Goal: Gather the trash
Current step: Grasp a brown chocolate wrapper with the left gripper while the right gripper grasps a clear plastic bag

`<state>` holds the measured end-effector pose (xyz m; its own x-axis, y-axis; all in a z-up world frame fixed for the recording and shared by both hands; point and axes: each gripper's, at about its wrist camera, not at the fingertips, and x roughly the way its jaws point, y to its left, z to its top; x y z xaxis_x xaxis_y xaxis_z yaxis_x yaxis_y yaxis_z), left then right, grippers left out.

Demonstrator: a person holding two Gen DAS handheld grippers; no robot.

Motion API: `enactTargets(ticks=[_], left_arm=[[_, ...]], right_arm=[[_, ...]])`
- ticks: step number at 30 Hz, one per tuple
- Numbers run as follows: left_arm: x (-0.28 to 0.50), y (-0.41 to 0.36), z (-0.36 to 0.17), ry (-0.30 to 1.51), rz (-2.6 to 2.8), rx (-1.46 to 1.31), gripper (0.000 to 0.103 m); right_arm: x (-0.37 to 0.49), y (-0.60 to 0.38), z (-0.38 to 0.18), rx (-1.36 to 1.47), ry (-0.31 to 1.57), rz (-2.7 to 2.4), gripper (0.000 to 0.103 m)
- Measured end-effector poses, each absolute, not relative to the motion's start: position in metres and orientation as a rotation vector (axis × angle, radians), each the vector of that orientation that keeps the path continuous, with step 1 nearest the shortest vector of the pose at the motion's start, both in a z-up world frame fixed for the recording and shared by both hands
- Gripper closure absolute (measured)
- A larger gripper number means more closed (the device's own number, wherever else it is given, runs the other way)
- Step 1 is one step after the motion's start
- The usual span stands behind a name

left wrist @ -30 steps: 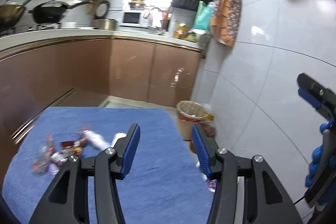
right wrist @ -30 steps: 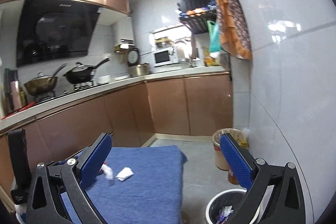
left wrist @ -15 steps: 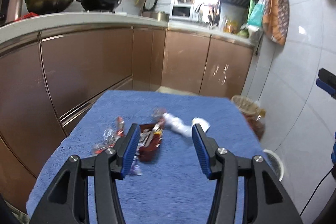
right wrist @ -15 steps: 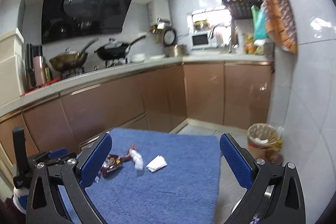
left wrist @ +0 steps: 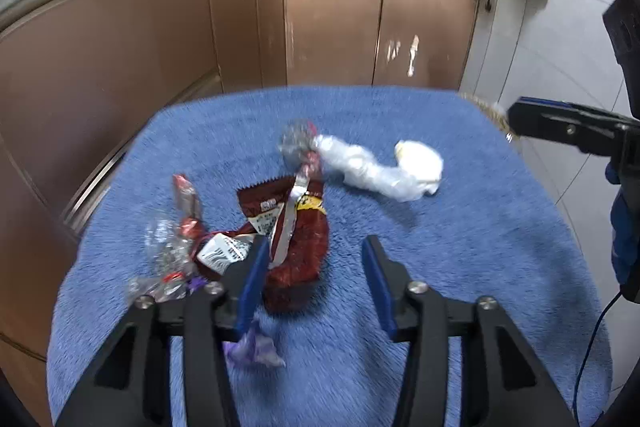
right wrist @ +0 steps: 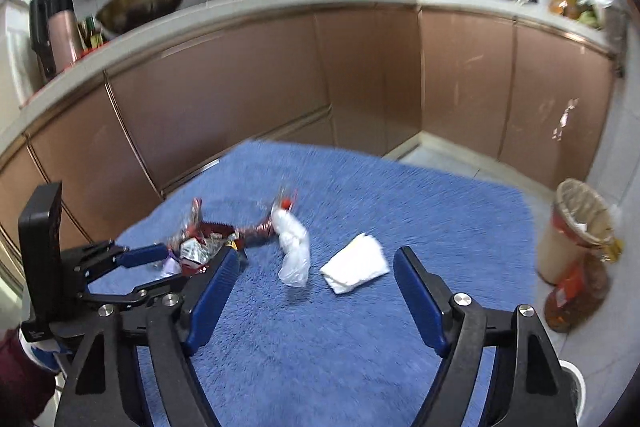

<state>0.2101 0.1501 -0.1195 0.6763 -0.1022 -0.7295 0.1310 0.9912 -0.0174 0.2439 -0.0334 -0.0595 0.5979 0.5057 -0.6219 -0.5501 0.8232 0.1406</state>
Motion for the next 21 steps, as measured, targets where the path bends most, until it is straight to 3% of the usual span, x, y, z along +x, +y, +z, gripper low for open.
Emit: enactTargets(ticks=[4, 10, 12, 13, 21], left_arm=[[0.233, 0.150, -0.141, 0.880, -0.122, 0.076, 0.076], [0.242, 0.146, -0.151, 0.891, -0.129, 0.103, 0.082], [0.244, 0.147, -0.152, 0.890, -0.129, 0.089, 0.087], [0.244, 0.149, -0.152, 0.891, -0.133, 0.083, 0.095], [0.248, 0.147, -0.157, 0.888, -0.129, 0.077, 0.097]], right_arm=[[0.269, -0.009, -0.087, -0.097, 0.759, 0.647, 0.031], [0.299, 0.020, -0.114, -0.148, 0.817, 0.698, 0.042], [0.305, 0.028, -0.120, -0.162, 0.826, 0.716, 0.047], [0.309, 0.033, -0.123, -0.175, 0.830, 0.719, 0.050], [0.328, 0.051, -0.151, -0.190, 0.893, 0.742, 0.066]])
